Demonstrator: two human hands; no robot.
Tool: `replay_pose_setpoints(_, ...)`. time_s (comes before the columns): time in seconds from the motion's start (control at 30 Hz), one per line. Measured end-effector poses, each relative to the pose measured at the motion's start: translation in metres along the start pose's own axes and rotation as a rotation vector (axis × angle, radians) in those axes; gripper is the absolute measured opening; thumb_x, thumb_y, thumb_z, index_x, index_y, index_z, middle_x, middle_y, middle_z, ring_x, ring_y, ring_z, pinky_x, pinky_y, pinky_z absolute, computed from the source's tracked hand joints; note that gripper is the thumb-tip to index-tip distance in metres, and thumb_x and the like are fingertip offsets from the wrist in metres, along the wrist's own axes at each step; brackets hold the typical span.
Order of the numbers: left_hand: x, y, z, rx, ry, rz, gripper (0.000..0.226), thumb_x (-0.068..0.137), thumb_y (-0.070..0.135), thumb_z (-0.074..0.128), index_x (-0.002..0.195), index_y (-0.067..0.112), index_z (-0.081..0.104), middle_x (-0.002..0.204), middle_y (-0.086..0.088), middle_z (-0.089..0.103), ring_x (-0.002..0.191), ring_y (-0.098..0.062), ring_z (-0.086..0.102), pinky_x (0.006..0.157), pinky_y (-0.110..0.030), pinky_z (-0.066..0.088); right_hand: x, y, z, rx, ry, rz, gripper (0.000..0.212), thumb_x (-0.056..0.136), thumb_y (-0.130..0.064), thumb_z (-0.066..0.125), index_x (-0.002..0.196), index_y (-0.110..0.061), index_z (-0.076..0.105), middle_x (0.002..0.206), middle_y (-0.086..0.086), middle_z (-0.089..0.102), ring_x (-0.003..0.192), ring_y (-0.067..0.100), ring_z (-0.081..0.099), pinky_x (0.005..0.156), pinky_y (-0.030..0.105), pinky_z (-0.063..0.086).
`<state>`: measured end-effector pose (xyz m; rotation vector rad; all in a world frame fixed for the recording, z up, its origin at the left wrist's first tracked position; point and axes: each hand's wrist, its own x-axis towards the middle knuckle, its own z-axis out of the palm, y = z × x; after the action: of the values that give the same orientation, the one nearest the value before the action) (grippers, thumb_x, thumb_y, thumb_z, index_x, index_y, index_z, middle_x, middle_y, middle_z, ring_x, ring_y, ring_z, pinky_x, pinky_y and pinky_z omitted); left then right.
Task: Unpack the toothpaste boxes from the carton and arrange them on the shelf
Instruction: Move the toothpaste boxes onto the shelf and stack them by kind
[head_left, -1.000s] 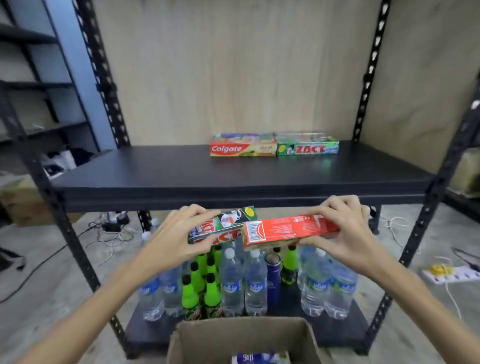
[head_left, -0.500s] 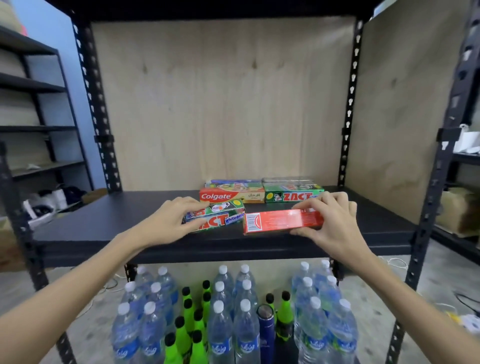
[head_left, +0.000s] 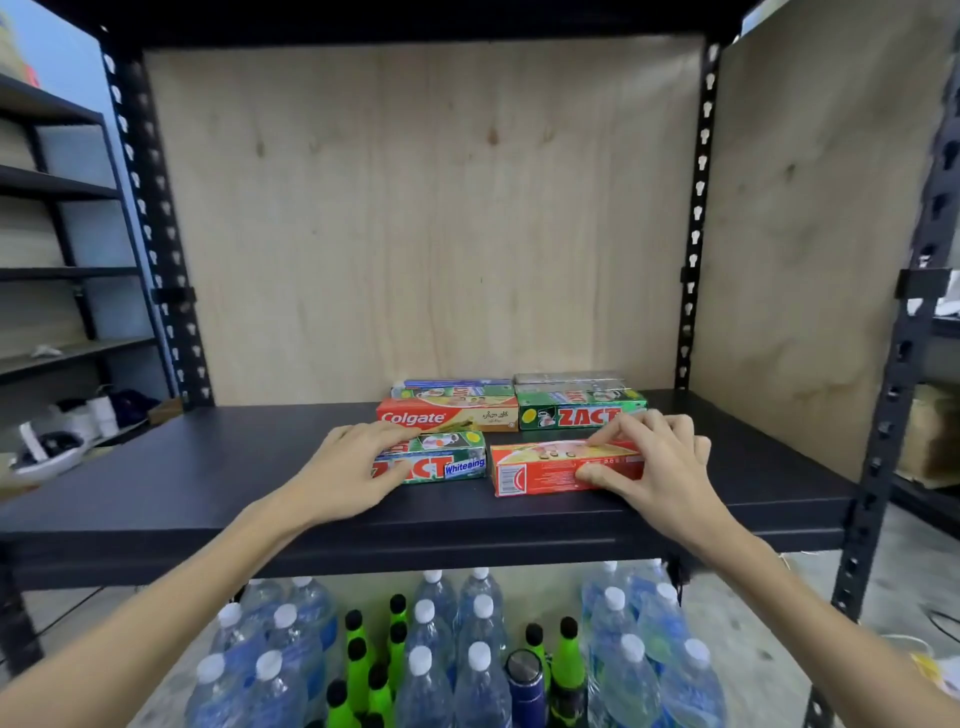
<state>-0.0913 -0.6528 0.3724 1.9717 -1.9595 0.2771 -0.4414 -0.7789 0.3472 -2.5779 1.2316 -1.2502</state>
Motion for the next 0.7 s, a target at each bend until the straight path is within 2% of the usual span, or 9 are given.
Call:
replay_pose_setpoints(0.07,0.006,0.004,0.004,-0.012,0.023,-0.011,0.071,0.084,0.072,0.033,0.144,0.037,0.047,0.148,0.008,0.050,0.132,-0.014,0.046,0.112,-0.039,0.030,0.008,0.003,0.006,-0.061,0.007,0.024,0.049,0.074,-0.082,0.053,0.108,-0.046,0.058,0.110,-0.018,0.047,0.110,0.014,0.034,0.085,0.035,0.022)
replay_pose_setpoints(0.17,0.019,0.009,0.011,-0.055,0.094,-0.051,0.074,0.075,0.082,0.035,0.134,0.042,0.055,0.137,0.006,0.048,0.123,-0.016,0.044,0.104,-0.037,0.031,0.026,0.008,0.013,-0.185,-0.042,0.082,0.056,0.078,-0.080,0.054,0.123,-0.046,0.055,0.125,-0.008,0.049,0.116,0.020,0.036,0.089,0.038,0.025)
replay_pose_setpoints(0.3,0.042,0.014,0.023,-0.084,0.115,-0.077,0.052,0.088,0.064,0.060,0.135,0.043,0.054,0.135,0.002,0.043,0.127,-0.019,0.037,0.107,-0.037,0.028,0.048,0.022,0.019,-0.242,-0.096,0.137,0.059,0.080,-0.079,0.052,0.130,-0.047,0.052,0.133,-0.003,0.047,0.121,0.024,0.036,0.095,0.041,0.027)
replay_pose_setpoints(0.4,0.059,0.017,0.032,-0.094,0.112,-0.110,0.066,0.089,0.061,0.061,0.147,0.034,0.043,0.142,-0.001,0.040,0.133,-0.021,0.035,0.113,-0.040,0.028,0.061,0.032,0.026,-0.287,-0.104,0.161,0.063,0.082,-0.079,0.049,0.136,-0.047,0.049,0.137,-0.001,0.045,0.124,0.026,0.035,0.098,0.043,0.027)
replay_pose_setpoints(0.5,0.078,0.014,0.039,-0.100,0.143,-0.126,0.078,0.086,0.062,0.064,0.150,0.026,0.039,0.140,-0.003,0.039,0.134,-0.022,0.035,0.114,-0.039,0.027,0.072,0.041,0.034,-0.323,-0.093,0.161,0.068,0.083,-0.079,0.047,0.143,-0.046,0.042,0.138,0.003,0.044,0.124,0.029,0.034,0.099,0.045,0.026)
replay_pose_setpoints(0.57,0.085,0.011,0.045,-0.084,0.157,-0.114,0.083,0.083,0.069,0.062,0.149,0.024,0.041,0.139,-0.003,0.040,0.134,-0.022,0.036,0.114,-0.040,0.028,0.078,0.046,0.037,-0.314,-0.111,0.159,0.066,0.084,-0.078,0.047,0.144,-0.049,0.040,0.138,0.003,0.042,0.125,0.029,0.033,0.100,0.045,0.025)
replay_pose_setpoints(0.63,0.090,0.006,0.049,-0.064,0.153,-0.104,0.096,0.074,0.084,0.046,0.149,0.023,0.044,0.139,-0.001,0.043,0.134,-0.021,0.037,0.113,-0.040,0.029,0.085,0.051,0.040,-0.308,-0.141,0.156,0.066,0.085,-0.077,0.047,0.145,-0.051,0.038,0.140,0.002,0.040,0.126,0.029,0.031,0.102,0.045,0.024)
replay_pose_setpoints(0.7,0.094,0.001,0.052,-0.042,0.156,-0.100,0.104,0.068,0.089,0.031,0.148,0.023,0.046,0.141,0.000,0.044,0.134,-0.020,0.038,0.113,-0.040,0.029,0.090,0.057,0.042,-0.311,-0.171,0.151,0.066,0.086,-0.076,0.046,0.147,-0.050,0.037,0.141,0.002,0.037,0.126,0.029,0.030,0.103,0.045,0.023)
